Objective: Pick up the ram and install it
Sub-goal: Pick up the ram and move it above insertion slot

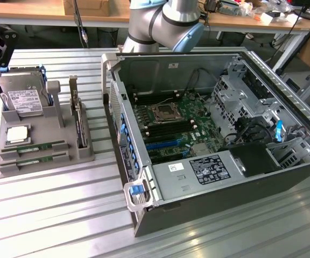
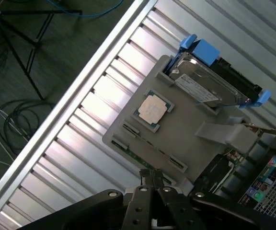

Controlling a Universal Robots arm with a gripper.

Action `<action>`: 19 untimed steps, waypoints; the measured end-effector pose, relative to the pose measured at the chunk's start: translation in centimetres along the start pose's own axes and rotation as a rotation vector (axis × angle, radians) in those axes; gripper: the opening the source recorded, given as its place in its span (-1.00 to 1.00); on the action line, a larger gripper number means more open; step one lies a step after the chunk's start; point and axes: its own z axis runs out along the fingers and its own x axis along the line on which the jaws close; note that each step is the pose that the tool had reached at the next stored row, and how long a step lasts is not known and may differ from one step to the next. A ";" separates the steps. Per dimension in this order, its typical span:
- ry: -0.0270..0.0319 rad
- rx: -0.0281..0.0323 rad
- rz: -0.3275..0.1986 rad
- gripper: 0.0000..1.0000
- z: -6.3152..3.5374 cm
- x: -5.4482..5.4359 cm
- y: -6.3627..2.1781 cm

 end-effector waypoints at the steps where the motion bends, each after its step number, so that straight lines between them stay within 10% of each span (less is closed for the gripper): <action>1: 0.0004 -0.0002 -0.008 -0.80 0.00 0.0 0.00; 19: 0.0067 -0.0037 -0.150 -0.80 0.00 0.0 0.00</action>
